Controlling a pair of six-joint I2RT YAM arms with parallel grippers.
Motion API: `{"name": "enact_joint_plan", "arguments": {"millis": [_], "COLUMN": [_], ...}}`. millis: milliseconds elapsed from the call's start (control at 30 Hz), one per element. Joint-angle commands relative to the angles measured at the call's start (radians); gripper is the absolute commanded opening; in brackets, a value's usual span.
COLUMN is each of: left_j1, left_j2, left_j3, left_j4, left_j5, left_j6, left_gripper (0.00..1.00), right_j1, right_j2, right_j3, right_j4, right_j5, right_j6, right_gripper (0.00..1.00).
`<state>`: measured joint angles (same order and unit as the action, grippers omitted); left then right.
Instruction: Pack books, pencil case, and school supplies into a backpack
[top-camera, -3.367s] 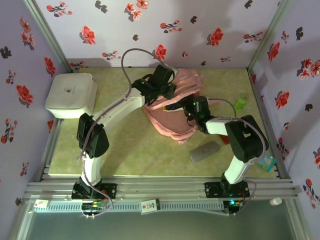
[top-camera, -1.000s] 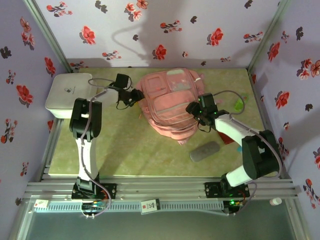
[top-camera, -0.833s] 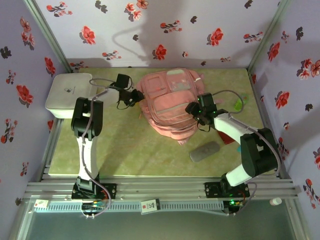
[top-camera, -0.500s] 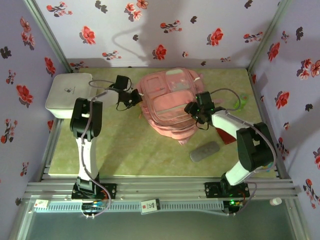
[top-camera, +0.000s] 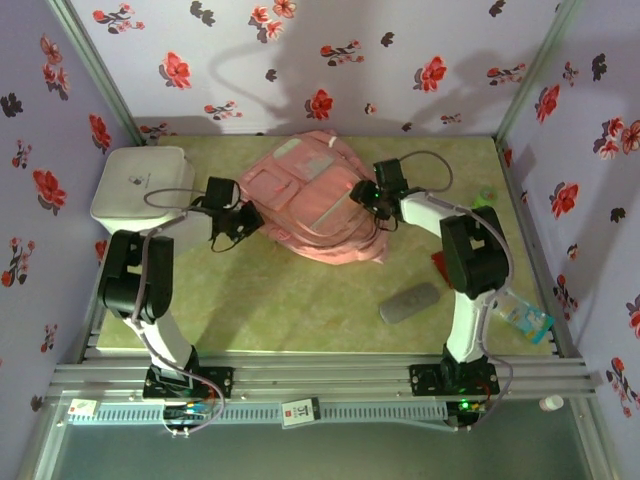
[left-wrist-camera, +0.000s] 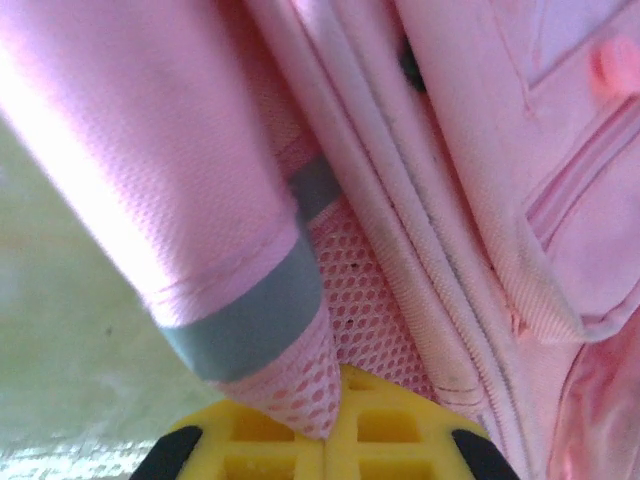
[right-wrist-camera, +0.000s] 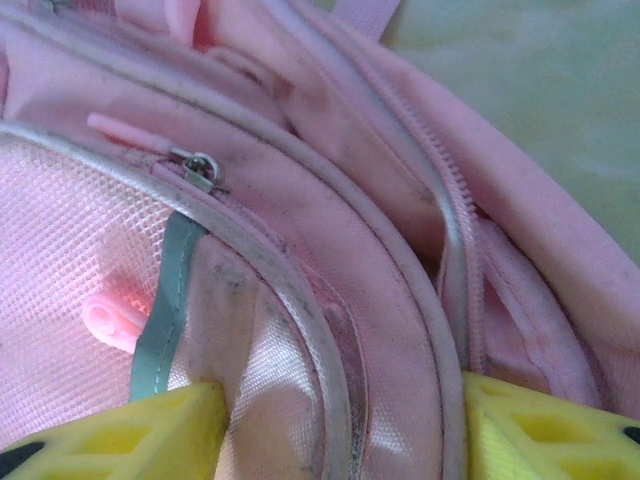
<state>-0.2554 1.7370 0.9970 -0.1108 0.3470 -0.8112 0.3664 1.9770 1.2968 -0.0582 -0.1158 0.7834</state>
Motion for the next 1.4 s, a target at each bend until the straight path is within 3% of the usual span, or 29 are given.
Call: {"name": "enact_joint_plan", "arguments": {"millis": [0, 200, 433, 567, 800, 1033, 1167, 1367], "left_j1": [-0.046, -0.105, -0.143, -0.153, -0.164, -0.176, -0.182, -0.185], "left_j2": [-0.032, 0.002, 0.01, 0.013, 0.028, 0.029, 0.026, 0.02], "left_j3": [-0.043, -0.022, -0.01, 0.003, 0.032, 0.046, 0.049, 0.054], "left_j4": [0.078, 0.147, 0.203, 0.203, 0.191, 0.182, 0.183, 0.191], "left_j5": [0.064, 0.072, 0.044, 0.038, 0.038, 0.04, 0.047, 0.084], "left_j6": [-0.076, -0.147, -0.203, -0.211, -0.209, -0.2, -0.199, -0.195], "left_gripper": [0.0, 0.0, 0.0, 0.0, 0.0, 0.0, 0.0, 0.0], "right_j1": [0.01, -0.002, -0.008, 0.008, 0.226, 0.471, 0.53, 0.539], "right_j2": [0.094, 0.094, -0.123, -0.256, -0.436, -0.43, -0.351, -0.242], "right_j3": [0.098, 0.21, 0.156, 0.043, -0.137, -0.257, -0.262, -0.265], "right_j4": [0.03, -0.09, -0.267, -0.307, -0.322, -0.153, -0.074, 0.055], "right_j5": [-0.002, 0.046, 0.211, 0.206, 0.315, 0.375, 0.376, 0.333], "right_j6": [-0.064, -0.167, -0.246, -0.236, -0.206, -0.114, -0.069, 0.004], "right_gripper": [0.6, 0.61, 0.66, 0.66, 0.65, 0.61, 0.56, 0.46]}}
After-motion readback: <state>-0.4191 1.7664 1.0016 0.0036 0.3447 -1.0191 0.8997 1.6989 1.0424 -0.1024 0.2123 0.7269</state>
